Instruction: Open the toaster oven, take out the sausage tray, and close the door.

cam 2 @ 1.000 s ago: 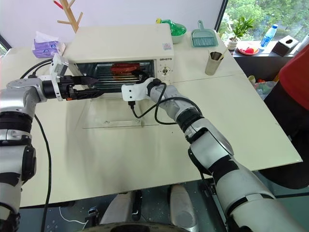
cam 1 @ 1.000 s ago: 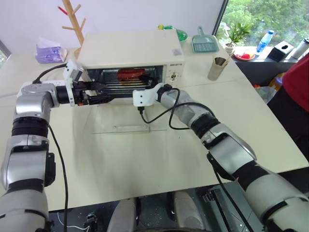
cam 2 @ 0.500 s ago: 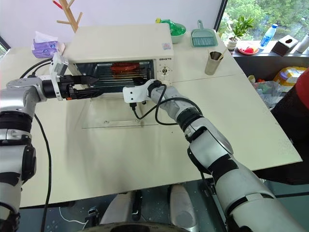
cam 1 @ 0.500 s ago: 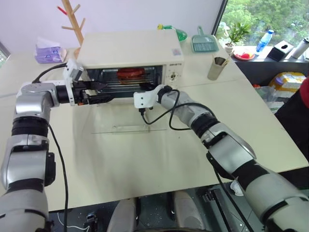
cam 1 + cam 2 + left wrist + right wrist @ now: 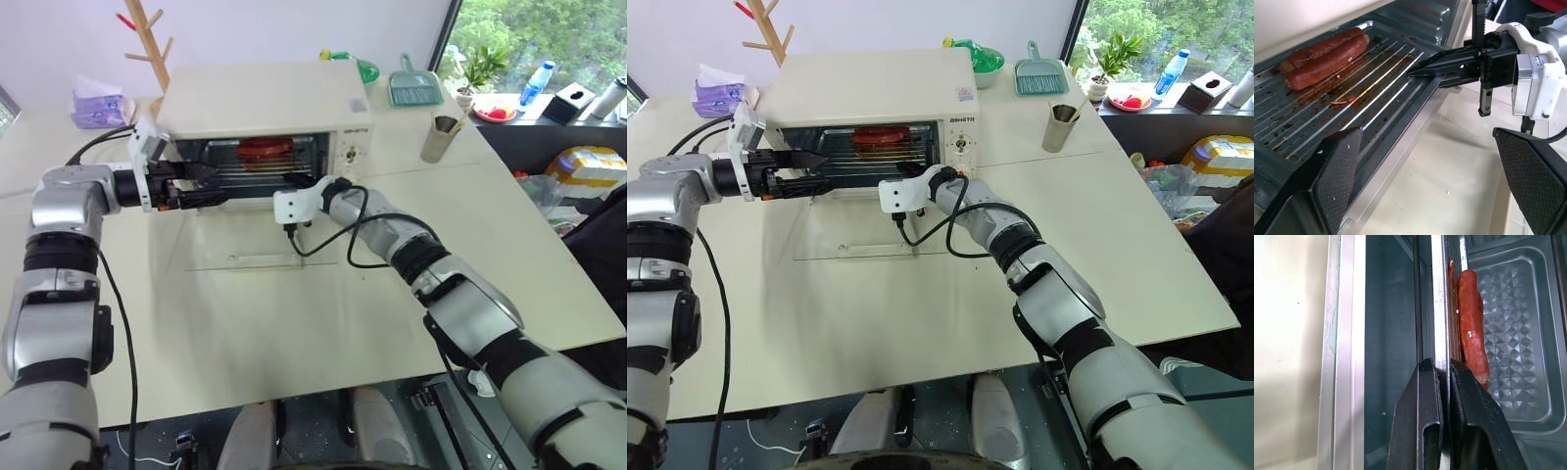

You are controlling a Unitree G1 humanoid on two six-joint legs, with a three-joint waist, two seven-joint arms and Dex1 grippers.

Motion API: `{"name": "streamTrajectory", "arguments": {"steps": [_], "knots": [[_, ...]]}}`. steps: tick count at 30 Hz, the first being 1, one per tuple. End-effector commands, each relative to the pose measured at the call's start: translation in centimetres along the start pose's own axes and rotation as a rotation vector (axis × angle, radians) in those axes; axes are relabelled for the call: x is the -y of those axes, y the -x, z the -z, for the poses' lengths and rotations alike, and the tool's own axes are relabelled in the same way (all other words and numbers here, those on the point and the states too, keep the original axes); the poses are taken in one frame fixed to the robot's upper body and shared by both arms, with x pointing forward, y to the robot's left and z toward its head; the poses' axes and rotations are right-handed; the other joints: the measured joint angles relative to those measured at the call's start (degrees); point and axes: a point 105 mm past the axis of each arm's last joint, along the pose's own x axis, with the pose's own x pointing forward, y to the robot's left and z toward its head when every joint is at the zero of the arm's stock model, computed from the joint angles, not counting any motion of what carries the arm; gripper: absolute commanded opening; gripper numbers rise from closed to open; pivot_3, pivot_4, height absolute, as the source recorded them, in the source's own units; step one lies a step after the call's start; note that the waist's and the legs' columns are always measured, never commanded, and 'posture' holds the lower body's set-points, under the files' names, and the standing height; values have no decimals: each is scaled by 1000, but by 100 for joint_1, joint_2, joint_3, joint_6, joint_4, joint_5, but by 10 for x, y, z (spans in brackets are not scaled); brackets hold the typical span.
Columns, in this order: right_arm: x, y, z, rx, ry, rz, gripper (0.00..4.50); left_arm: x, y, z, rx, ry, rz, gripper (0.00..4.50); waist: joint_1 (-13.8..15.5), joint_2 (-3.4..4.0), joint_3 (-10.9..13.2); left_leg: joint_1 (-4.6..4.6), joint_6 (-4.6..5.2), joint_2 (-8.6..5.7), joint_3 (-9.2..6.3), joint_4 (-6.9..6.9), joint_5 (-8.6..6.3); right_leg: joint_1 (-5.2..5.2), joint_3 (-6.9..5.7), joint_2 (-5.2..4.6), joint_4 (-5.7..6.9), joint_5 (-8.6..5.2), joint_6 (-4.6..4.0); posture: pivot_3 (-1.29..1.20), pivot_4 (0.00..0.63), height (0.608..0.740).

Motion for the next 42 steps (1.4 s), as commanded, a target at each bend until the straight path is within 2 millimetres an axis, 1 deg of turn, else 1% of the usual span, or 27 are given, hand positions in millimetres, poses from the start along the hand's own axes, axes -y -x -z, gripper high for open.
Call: {"name": "streamTrajectory", "arguments": {"steps": [1,6,12,17,22,25,27,32,35,37,42], "knots": [[14,0,-5,22,-9,44,16,-2,4,-20,39,-59,-12,4500,0,0,0,0,0,0,0,0,0,0,0,0,0,0,0,0,150,740],[10,8,-11,62,-7,43,16,-2,5,-19,36,-59,-11,4500,8,0,0,-1,0,0,-1,0,0,0,0,0,-1,0,0,0,150,740],[6,26,-19,101,3,49,16,-2,4,-18,31,-55,-7,4500,14,0,0,-1,0,-1,0,2,0,2,-1,-1,-1,0,0,0,150,740],[1,48,-21,115,5,50,16,-1,4,-15,25,-48,5,4500,45,0,0,-1,1,-1,1,4,-1,4,-2,-1,-1,0,1,0,150,740],[0,71,-25,139,19,53,16,2,3,-13,21,-34,29,4500,160,-1,0,-5,2,-2,5,8,-1,4,-2,-2,-4,0,1,0,150,740],[0,84,-26,154,22,53,16,8,6,-16,31,-17,70,4500,192,-2,-1,-11,2,-4,6,12,-1,8,-9,-3,-8,0,1,0,150,740],[-1,89,-26,159,26,51,16,12,9,-19,37,-10,91,4500,185,-2,-1,-15,2,-4,6,15,-1,8,-12,-3,-11,0,1,0,150,740],[-1,107,-28,200,70,60,16,39,28,-30,43,14,199,4500,145,-2,-1,-15,2,8,4,14,-1,7,-11,-2,-10,-1,1,0,150,740],[-1,118,-27,220,83,72,16,50,44,-33,67,96,210,4500,152,-2,-1,-15,3,15,5,14,-2,7,-11,-2,-10,-1,1,0,150,740],[-1,124,-26,231,93,73,16,58,55,-32,83,186,208,4500,146,-2,-1,-14,3,16,4,15,-2,8,-10,-3,-10,-1,1,0,150,740],[-6,138,-27,284,117,60,16,78,81,-15,100,421,163,4500,165,-3,-1,0,6,19,-1,14,-3,22,-8,-4,-12,-2,1,0,150,740]]}}
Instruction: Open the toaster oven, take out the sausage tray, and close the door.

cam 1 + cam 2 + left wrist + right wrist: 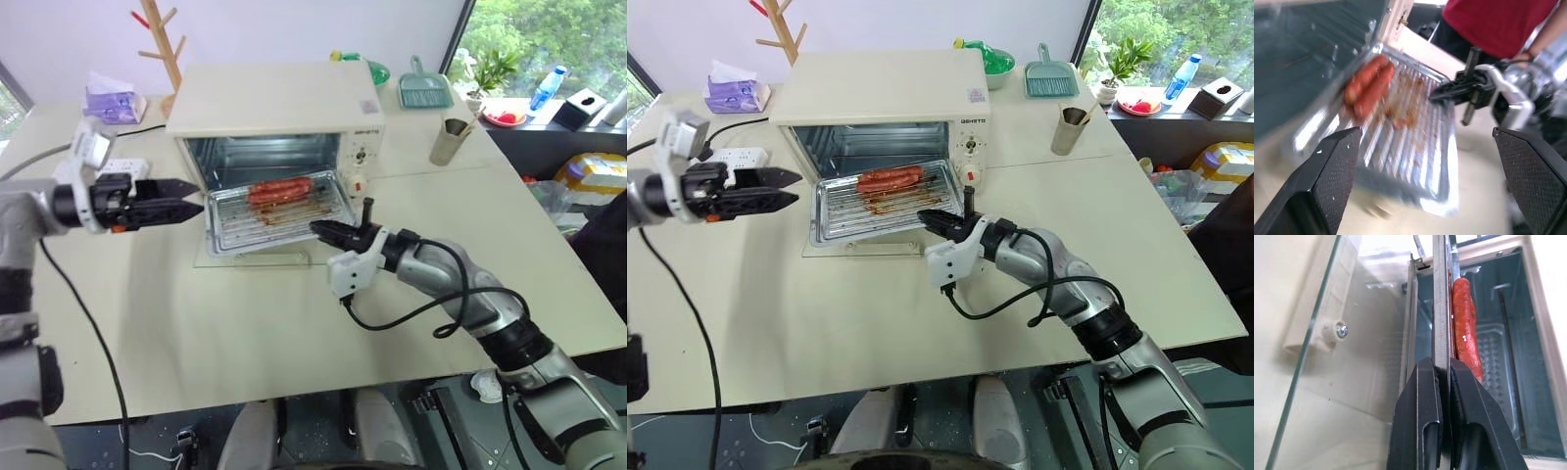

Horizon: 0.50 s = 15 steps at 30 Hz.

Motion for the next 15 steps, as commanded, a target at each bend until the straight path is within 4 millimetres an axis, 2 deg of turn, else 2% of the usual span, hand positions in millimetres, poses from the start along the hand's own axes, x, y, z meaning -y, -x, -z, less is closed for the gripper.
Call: {"name": "streamTrajectory", "arguments": {"steps": [1,6,8,15], "knots": [[19,14,-6,52,39,70,16,19,16,-1,77,116,-19,4500,6,-1,0,3,0,1,-3,1,0,4,0,0,-1,0,0,0,150,740],[18,25,-13,132,67,58,16,24,19,29,138,304,-90,4500,4,-1,0,32,0,2,-5,-4,-1,26,5,-2,-3,-1,-1,0,150,740],[17,28,-19,181,79,50,16,26,13,45,145,369,-105,4500,4,-2,0,41,0,4,-4,-7,-1,33,6,-2,-4,-1,-1,0,150,740],[16,32,-31,267,83,34,16,33,-5,78,208,478,-99,4500,12,-9,-5,47,-2,4,-1,-8,-1,34,13,-7,-4,0,-2,0,150,740]]}}
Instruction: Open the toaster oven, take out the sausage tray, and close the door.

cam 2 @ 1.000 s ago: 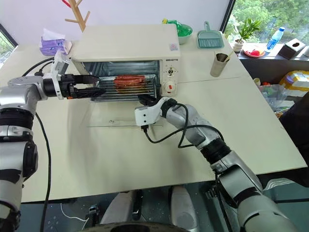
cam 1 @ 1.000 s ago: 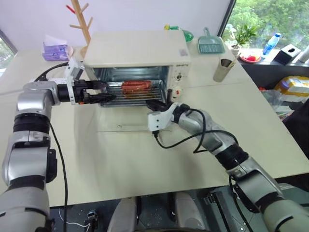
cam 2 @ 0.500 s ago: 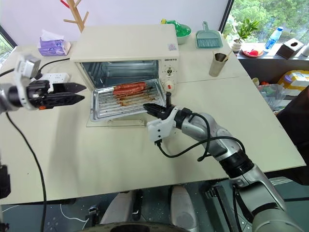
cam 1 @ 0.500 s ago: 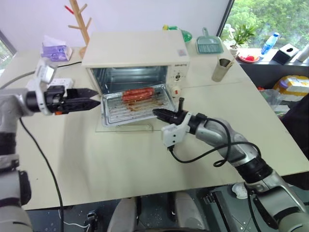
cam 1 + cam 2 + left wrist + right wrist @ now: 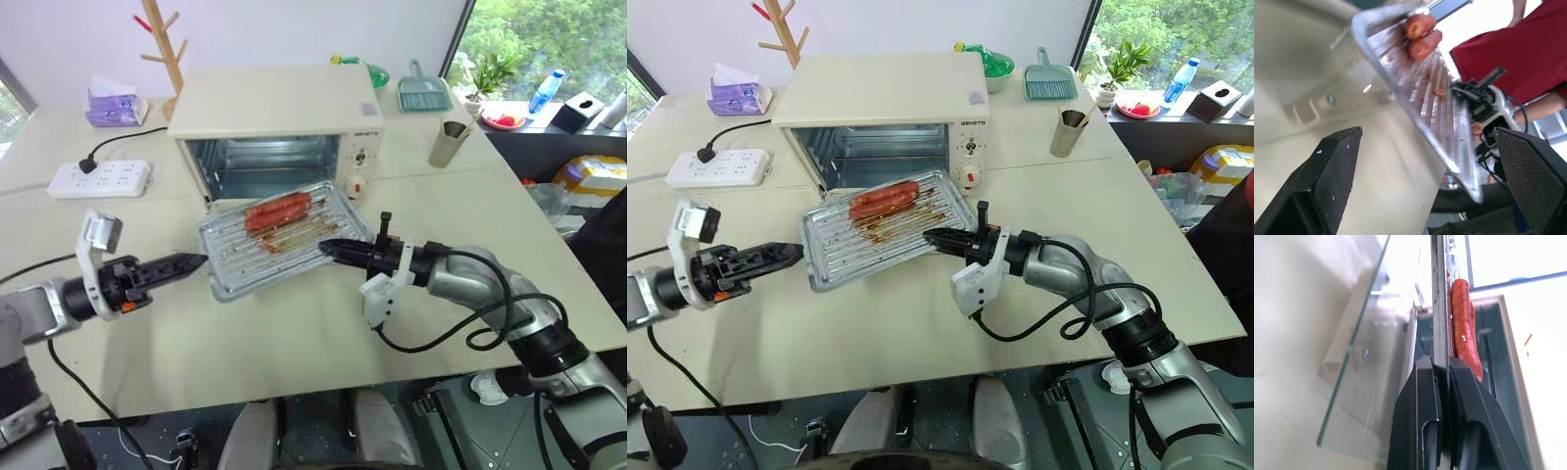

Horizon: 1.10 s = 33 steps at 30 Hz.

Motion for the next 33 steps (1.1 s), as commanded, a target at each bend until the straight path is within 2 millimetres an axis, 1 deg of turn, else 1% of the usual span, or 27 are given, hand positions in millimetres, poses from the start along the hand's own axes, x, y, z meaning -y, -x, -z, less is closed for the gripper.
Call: {"name": "streamTrajectory", "arguments": {"steps": [1,9,12,16,17,18,20,22,25,29,33], "knots": [[16,3,-10,60,22,46,16,2,-5,7,62,23,16,4500,10,0,0,0,0,0,0,-1,0,0,0,-1,-1,0,0,0,150,740],[11,0,-12,67,17,26,16,4,-32,14,102,105,72,4500,139,-5,-3,1,-2,-1,3,4,0,4,2,-2,-4,1,-1,0,150,740],[10,-1,-13,64,16,27,16,5,-36,17,91,133,83,4500,147,-5,-3,1,-2,-2,3,4,1,4,3,-2,-5,1,-2,0,150,740],[7,0,-11,49,17,20,16,8,-35,21,77,168,92,4500,149,-5,-3,2,-2,-2,4,4,1,4,6,-2,-5,1,-3,0,150,740],[6,0,-10,46,19,18,0,8,-34,22,73,180,89,3966,150,-5,-3,2,-2,-2,4,3,1,3,6,-2,-5,0,-5,0,150,740],[6,0,-10,43,21,17,0,8,-33,22,72,190,86,3665,149,-5,-3,2,-2,-2,4,2,1,3,7,-2,-5,-3,-11,0,150,740],[5,1,-8,37,23,17,0,8,-32,22,73,207,84,2659,150,-5,-3,2,-2,-1,4,2,1,3,7,-2,-6,-9,-21,0,150,740],[4,1,-8,34,26,15,0,10,-32,24,53,207,84,1556,151,-5,-3,2,-2,-2,5,2,1,3,7,-2,-6,-10,-23,0,150,740],[3,2,-9,34,31,12,0,16,-32,35,-9,191,95,56,157,-5,-3,2,-2,-3,6,2,1,5,8,-2,-9,-11,-24,0,150,740],[3,2,-9,31,40,16,0,17,-34,38,11,256,113,56,159,-4,-3,2,-2,-3,7,1,1,6,10,-1,-12,-12,-26,0,150,740],[2,4,-9,27,41,10,0,11,-37,38,54,310,95,56,163,-4,-3,2,-1,-3,7,1,1,6,11,-2,-12,-12,-26,0,150,740]]}}
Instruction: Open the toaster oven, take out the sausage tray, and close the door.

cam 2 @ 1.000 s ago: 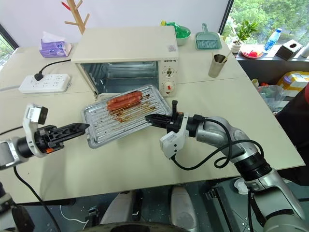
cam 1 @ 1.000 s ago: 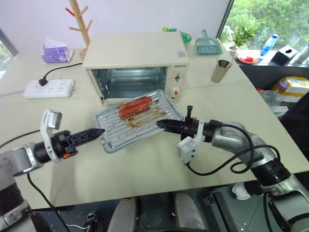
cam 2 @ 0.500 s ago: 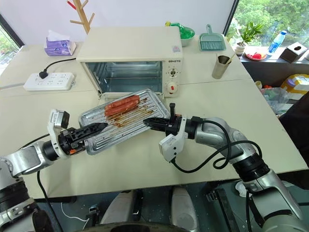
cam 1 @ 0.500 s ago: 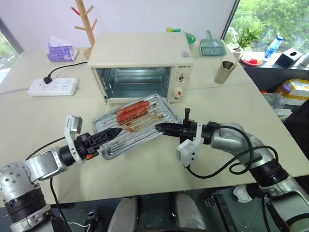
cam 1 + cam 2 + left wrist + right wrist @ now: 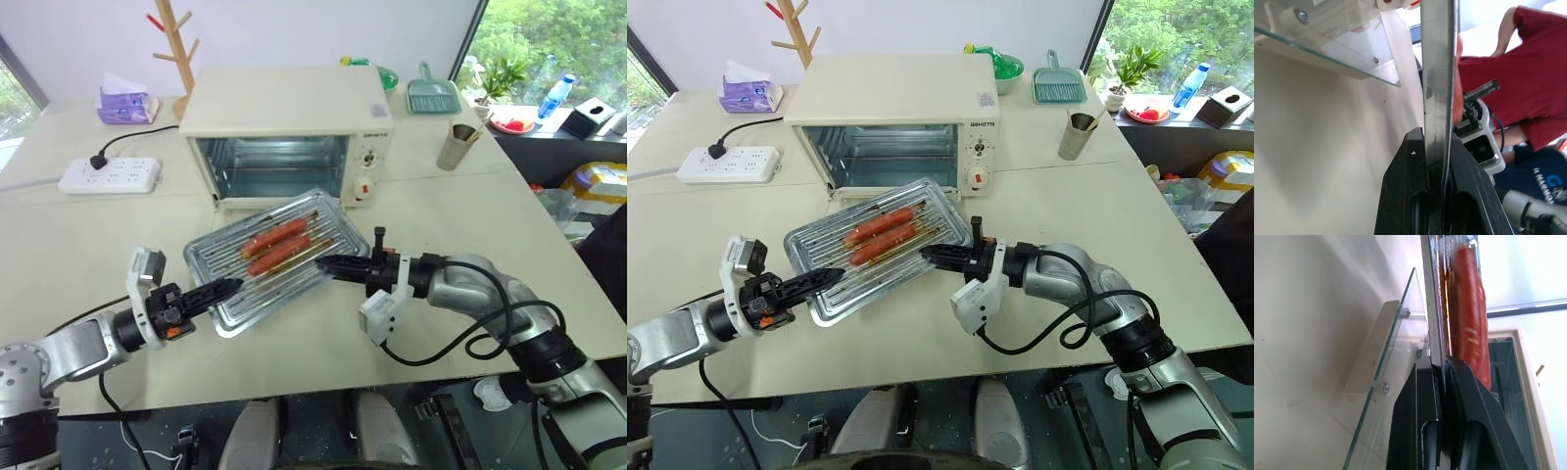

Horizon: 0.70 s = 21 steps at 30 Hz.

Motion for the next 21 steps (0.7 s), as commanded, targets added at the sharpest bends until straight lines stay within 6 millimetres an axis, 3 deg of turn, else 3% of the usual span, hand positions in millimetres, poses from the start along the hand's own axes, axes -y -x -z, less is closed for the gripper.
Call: {"name": "streamTrajectory", "arguments": {"steps": [1,3,6,10,21], "knots": [[13,4,-2,3,14,53,0,8,-6,1,13,4,39,56,3,0,0,0,0,0,0,0,0,0,0,0,0,0,0,0,150,740],[13,6,-3,3,5,50,0,5,-7,1,32,19,32,56,2,0,0,0,0,0,0,0,0,0,0,1,0,0,-1,0,150,740],[12,9,-3,1,-5,44,1169,1,-7,-1,67,39,23,0,1,0,0,0,0,0,1,0,0,0,0,2,-1,0,-1,0,150,740],[8,12,-2,-13,-18,24,3172,-4,-8,-2,118,65,15,0,3,0,0,0,1,0,1,-1,0,1,0,2,-2,-1,-1,0,150,740],[8,41,4,-105,-137,41,3172,-9,5,-4,326,97,-24,0,11,0,0,0,1,1,1,0,0,6,0,2,-8,-2,-3,0,150,740]]}}
